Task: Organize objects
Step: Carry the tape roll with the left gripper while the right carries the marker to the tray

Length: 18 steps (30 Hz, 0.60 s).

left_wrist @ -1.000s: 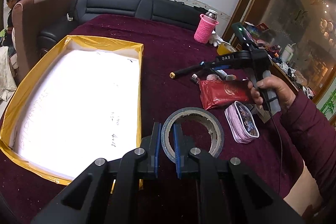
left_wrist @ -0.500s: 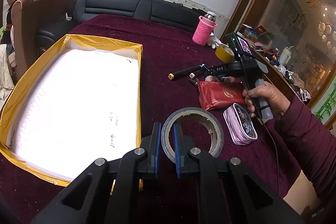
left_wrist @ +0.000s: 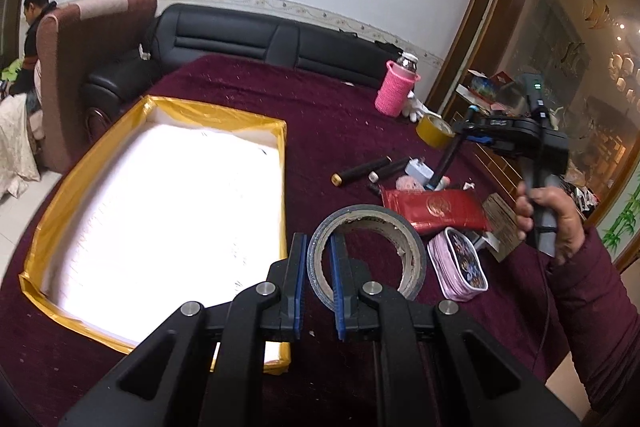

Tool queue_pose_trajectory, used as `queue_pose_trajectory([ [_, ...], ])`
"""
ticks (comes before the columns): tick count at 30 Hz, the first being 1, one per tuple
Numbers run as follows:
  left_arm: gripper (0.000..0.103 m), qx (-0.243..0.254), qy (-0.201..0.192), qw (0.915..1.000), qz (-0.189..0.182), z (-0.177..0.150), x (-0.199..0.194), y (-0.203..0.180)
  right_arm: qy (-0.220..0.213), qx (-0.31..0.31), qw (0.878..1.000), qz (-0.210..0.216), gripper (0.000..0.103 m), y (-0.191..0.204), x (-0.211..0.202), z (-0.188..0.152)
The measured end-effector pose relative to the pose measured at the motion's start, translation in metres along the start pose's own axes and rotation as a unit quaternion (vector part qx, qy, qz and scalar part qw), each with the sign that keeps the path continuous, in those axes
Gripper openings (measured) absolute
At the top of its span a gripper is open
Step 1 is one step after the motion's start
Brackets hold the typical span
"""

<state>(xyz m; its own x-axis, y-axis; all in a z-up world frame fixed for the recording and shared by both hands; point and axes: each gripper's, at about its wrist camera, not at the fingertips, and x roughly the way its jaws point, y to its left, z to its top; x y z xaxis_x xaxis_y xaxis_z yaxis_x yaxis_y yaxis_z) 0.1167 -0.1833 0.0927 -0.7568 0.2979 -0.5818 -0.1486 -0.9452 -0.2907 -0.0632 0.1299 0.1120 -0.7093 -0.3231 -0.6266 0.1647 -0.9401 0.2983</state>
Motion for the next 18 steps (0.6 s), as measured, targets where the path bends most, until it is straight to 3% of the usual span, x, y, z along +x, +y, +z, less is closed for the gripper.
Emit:
queue_pose_trajectory([
  [7,0.011,0.01,-0.031,0.9987,0.039,0.028,-0.016,0.017,0.01,-0.013,0.995,0.093,0.018,0.057,-0.026,-0.003],
  [14,0.011,-0.004,-0.028,0.9977,0.062,0.056,-0.003,0.055,0.087,-0.03,0.976,0.198,0.018,0.132,-0.011,-0.028],
  [18,0.011,-0.019,-0.001,0.9971,0.073,0.069,0.03,0.08,0.134,-0.028,0.966,0.218,0.018,0.168,0.024,-0.043],
])
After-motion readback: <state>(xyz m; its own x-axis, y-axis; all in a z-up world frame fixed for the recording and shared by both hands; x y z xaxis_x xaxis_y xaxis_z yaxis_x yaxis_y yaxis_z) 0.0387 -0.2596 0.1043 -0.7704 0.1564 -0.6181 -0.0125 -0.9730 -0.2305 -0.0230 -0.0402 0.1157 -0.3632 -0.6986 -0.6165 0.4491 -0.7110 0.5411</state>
